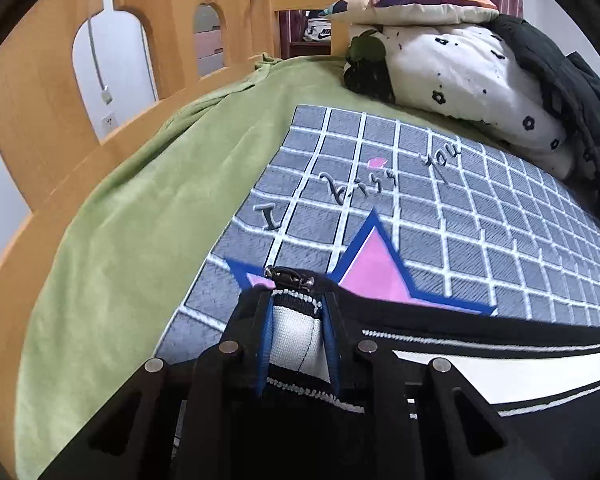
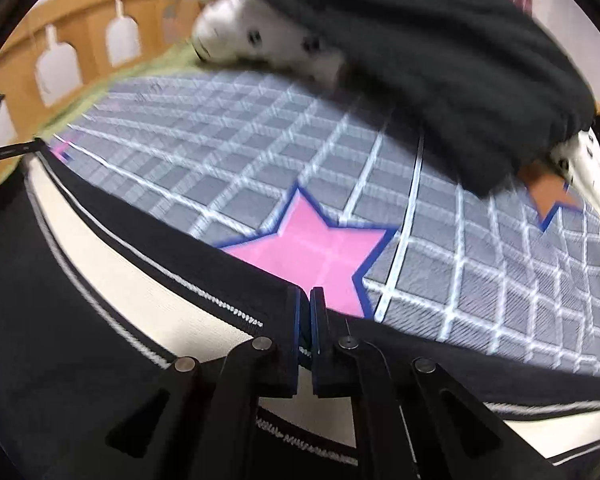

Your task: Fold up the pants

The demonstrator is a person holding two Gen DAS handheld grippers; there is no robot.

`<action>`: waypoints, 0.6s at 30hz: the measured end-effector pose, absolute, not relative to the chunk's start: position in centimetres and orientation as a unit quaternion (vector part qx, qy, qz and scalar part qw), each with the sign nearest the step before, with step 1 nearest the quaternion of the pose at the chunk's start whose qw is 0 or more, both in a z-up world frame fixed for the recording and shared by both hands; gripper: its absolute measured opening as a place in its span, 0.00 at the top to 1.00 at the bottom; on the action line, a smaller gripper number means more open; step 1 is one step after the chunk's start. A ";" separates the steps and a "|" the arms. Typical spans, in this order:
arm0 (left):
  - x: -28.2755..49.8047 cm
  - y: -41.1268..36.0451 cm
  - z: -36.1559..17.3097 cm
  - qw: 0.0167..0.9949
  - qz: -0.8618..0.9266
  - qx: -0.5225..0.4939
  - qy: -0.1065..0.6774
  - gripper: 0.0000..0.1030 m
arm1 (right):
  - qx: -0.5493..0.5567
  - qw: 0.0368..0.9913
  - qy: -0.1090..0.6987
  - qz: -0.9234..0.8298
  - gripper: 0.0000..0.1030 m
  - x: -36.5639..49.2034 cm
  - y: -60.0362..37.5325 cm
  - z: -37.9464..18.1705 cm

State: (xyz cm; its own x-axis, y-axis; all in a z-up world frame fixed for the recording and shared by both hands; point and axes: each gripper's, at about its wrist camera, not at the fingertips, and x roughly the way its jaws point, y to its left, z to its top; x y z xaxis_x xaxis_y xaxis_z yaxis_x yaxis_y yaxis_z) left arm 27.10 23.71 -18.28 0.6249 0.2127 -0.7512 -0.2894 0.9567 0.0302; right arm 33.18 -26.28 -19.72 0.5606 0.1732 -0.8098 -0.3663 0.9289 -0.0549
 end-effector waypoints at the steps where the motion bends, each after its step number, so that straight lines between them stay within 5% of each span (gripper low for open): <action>1: 27.0 23.5 -18.2 0.901 0.144 -0.038 0.408 0.73 | -0.113 0.883 0.432 0.146 0.92 33.1 -26.0 -19.7; 4: 27.0 23.2 -17.6 0.898 0.152 -0.025 0.413 0.67 | -0.103 0.883 0.435 0.141 0.81 33.4 -26.5 -18.6; 8: 26.2 22.5 -16.3 0.903 0.152 -0.021 0.401 0.43 | -0.088 0.895 0.419 0.124 0.67 32.4 -29.5 -16.6; 18: 25.0 19.6 -14.7 0.914 0.133 0.008 0.384 0.39 | -0.087 0.894 0.436 0.049 0.67 33.5 -31.5 -19.6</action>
State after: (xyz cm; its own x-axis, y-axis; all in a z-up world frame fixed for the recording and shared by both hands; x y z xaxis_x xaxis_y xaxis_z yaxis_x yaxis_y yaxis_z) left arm 25.04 19.57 -14.72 0.6700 0.2501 -0.6990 -0.2375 0.9643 0.1174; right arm 33.48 -31.52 -19.64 0.6144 0.0122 -0.7889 -0.1635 0.9801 -0.1122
